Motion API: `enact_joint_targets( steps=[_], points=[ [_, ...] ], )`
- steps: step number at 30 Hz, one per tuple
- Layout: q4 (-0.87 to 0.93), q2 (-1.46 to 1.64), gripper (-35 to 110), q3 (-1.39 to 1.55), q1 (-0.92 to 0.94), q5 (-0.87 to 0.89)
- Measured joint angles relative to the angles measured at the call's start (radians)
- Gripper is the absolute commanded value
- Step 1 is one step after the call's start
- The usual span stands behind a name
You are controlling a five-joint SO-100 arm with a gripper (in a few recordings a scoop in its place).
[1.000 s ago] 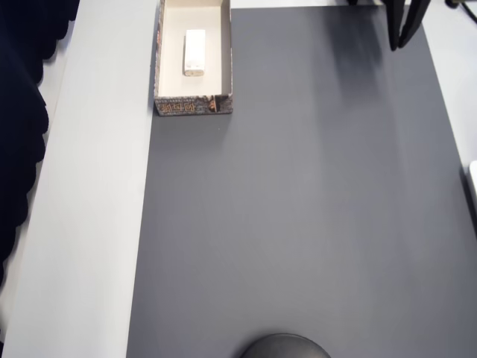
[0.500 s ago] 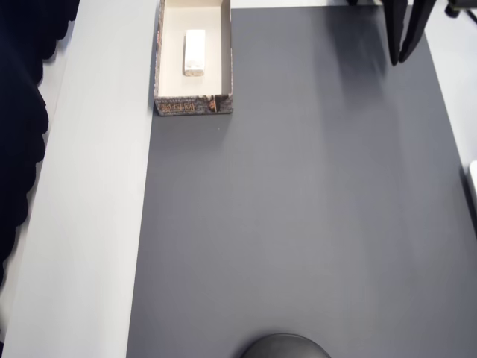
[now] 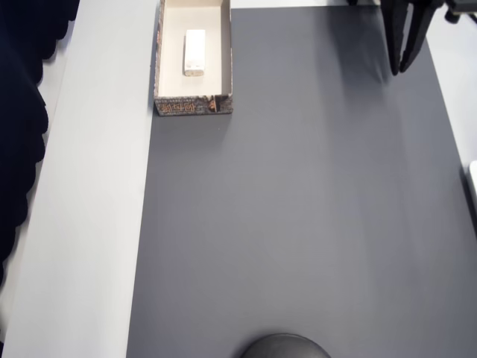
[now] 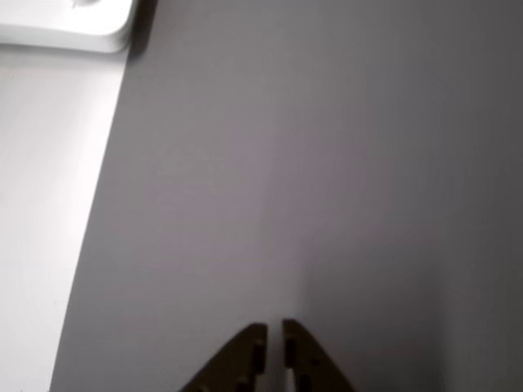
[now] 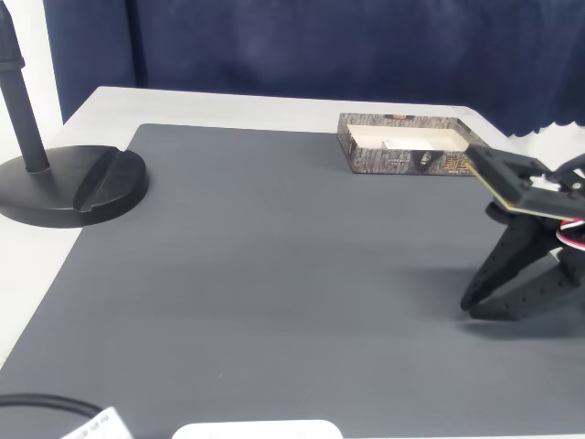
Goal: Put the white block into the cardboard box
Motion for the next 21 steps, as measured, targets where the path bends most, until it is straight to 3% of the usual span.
enact_joint_targets(
  steps=[21],
  points=[
    [0.095, 0.0, -2, 0.006, -0.003, -0.041]
  ],
)
